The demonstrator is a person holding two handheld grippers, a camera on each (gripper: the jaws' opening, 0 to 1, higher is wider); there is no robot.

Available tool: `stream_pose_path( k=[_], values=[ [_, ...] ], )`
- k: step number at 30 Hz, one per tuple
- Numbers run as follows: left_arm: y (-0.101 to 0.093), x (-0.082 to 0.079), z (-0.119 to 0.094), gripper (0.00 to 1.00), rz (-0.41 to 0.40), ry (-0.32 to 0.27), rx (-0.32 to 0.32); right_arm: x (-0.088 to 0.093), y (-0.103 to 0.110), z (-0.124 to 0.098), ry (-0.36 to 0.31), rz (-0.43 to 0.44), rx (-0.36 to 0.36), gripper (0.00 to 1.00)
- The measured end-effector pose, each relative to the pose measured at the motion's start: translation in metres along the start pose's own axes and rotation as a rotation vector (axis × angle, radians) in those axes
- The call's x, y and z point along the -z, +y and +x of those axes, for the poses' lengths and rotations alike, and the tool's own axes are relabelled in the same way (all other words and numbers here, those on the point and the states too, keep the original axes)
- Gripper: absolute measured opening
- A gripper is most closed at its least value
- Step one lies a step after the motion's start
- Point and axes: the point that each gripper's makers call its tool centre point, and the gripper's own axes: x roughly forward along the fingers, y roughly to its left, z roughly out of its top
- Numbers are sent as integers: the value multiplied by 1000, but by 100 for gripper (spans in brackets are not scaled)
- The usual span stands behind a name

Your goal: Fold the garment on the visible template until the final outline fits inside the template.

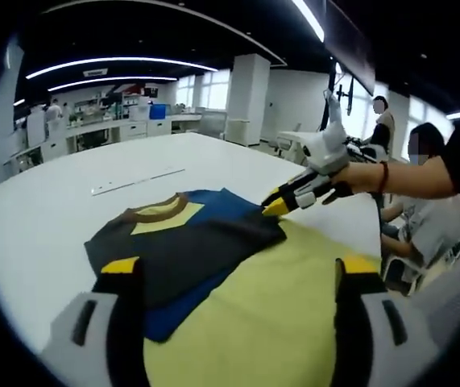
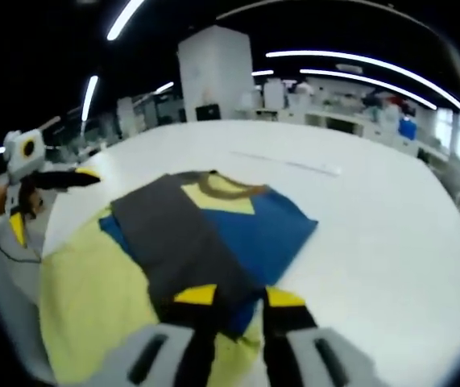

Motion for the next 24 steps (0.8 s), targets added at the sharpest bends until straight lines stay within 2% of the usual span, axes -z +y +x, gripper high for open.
stream_pose_path(
  k=[5, 12, 18, 24],
  values=[
    [-2, 2, -12, 95, 9, 2, -13, -1, -5, 0, -1, 7, 21, 0],
    [6, 12, -25, 94, -10, 15, -40, -6, -2, -6, -19, -3, 27, 0],
    [14, 17, -32, 96, -16, 28, -61, -16, -10, -12, -51, 17, 54, 0],
    [16, 24, -37, 97, -30, 44, -64, -11, -15, -9, -32, 28, 66, 0]
  ],
)
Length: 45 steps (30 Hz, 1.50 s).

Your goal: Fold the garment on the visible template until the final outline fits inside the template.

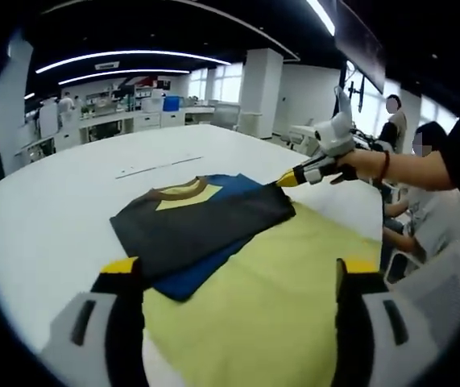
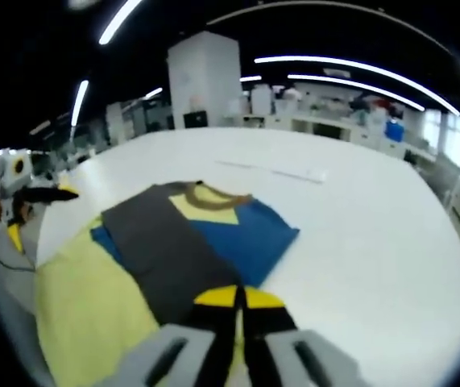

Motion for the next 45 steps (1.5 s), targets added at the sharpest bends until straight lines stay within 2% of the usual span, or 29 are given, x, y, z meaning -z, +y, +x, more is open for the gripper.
stream_pose_path(
  k=[3, 5, 10, 15, 19, 21, 26, 29, 37, 45],
  values=[
    [2, 4, -2, 98, -3, 7, 5, 3, -3, 2, 10, 16, 9, 0],
    [2, 6, -2, 98, -4, 11, 9, 3, -4, 1, 7, 42, 11, 4],
    [4, 6, -6, 99, 3, 6, 6, 4, 6, -8, 18, 61, -34, 22],
    [5, 11, -9, 99, -34, 4, 23, 4, 23, -26, 18, 50, -84, 49],
    [1, 16, -15, 99, -61, 15, 46, 9, 40, -41, 32, 49, -138, 63],
    [0, 18, -19, 99, -62, 13, 57, 11, 51, -50, 39, 14, -166, 67],
    [-5, 29, -30, 99, -28, 36, 81, 19, 69, -69, 64, -32, -214, 73],
    [-8, 39, -36, 95, -32, 66, 95, 29, 82, -80, 97, -81, -244, 77],
    [-20, 56, -50, 92, 13, 105, 122, 57, 106, -105, 173, -153, -299, 79],
    [-32, 74, -62, 86, 36, 140, 146, 85, 127, -123, 229, -166, -327, 77]
  ],
)
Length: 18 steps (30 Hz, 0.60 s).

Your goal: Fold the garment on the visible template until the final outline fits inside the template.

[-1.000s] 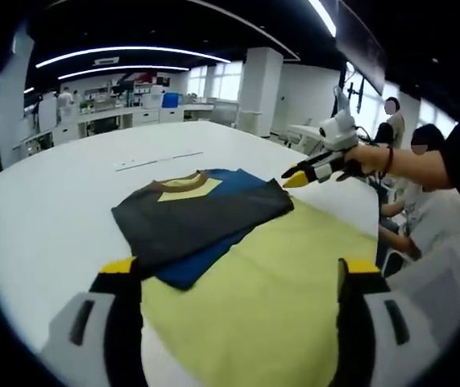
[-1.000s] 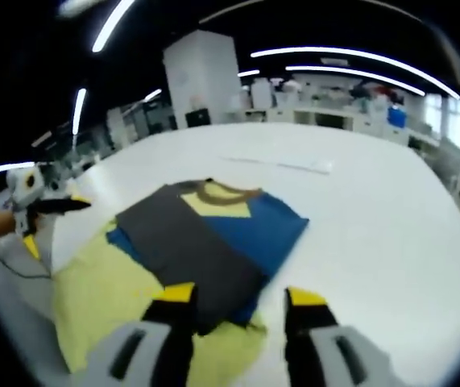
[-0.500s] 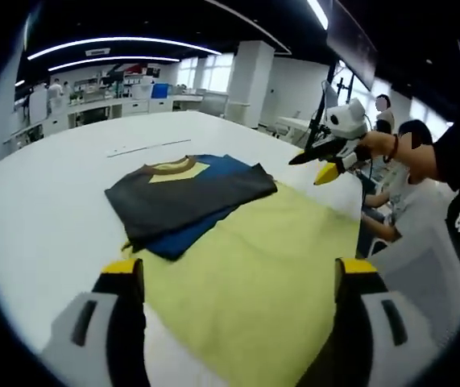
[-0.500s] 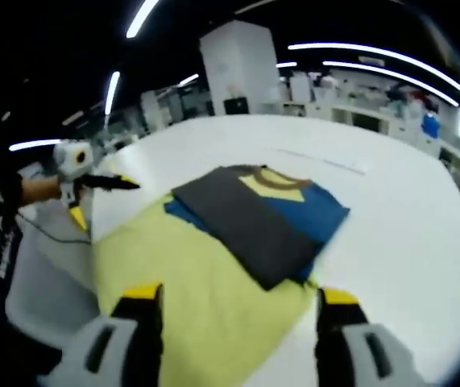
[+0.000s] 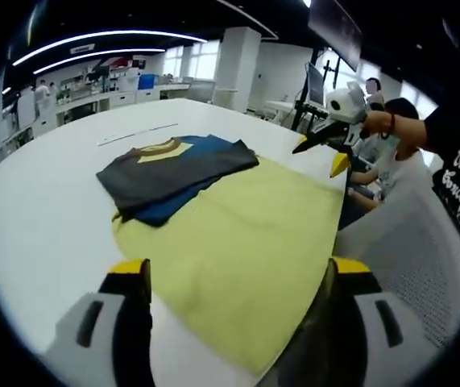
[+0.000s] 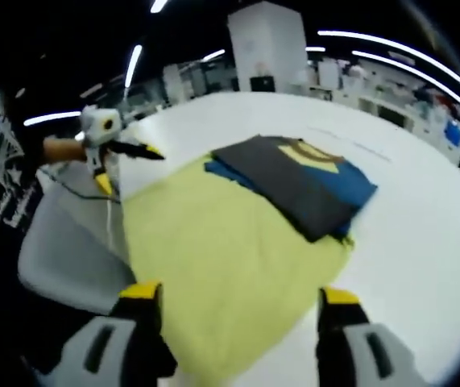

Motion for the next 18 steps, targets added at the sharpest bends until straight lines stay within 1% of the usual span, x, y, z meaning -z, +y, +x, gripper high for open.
stream_pose_path(
  k=[5, 8, 10, 13, 18],
  values=[
    [-5, 10, -4, 79, 47, 32, 14, 18, 13, -1, 55, -35, -9, 76],
    [-7, 15, -6, 75, 57, 41, 26, 25, 19, -1, 70, -45, -14, 74],
    [-10, 20, -7, 70, 65, 60, 35, 30, 24, 0, 81, -57, -17, 73],
    [-17, 25, -8, 66, 74, 70, 51, 40, 28, 1, 112, -85, -11, 69],
    [-23, 35, -9, 57, 95, 102, 68, 47, 33, 3, 121, -93, -12, 63]
  ],
)
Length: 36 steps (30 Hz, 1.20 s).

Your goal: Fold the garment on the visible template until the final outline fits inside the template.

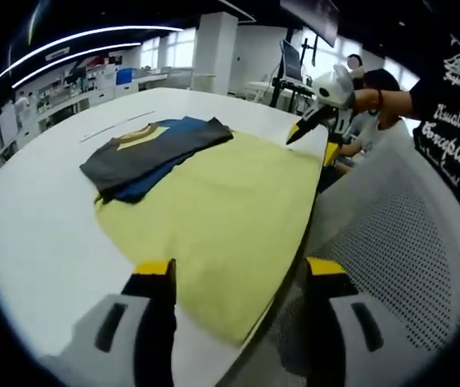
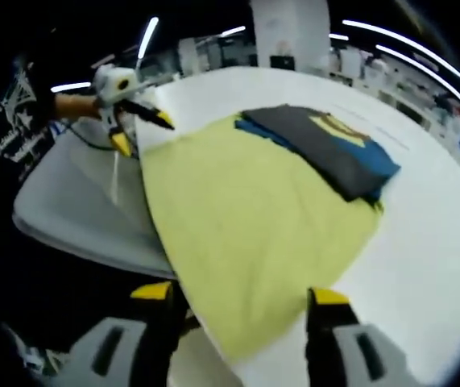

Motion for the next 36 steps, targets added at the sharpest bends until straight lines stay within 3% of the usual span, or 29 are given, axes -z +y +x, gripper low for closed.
stream_pose_path(
  k=[6, 17, 19, 29, 36],
  values=[
    [-5, 15, 4, 50, 11, 63, 10, 8, 1, 4, 35, -41, 13, 58],
    [-11, 27, 9, 45, 121, 141, -3, 22, -7, 8, 94, -150, 86, 50],
    [-8, 32, 9, 42, 149, 167, -15, 19, -7, 7, 76, -135, 83, 49],
    [4, 35, 8, 33, 146, 151, -35, 20, -9, 6, 63, -130, 76, 48],
    [7, 36, 7, 30, 159, 154, -42, 19, -13, 5, 49, -117, 94, 38]
  ],
)
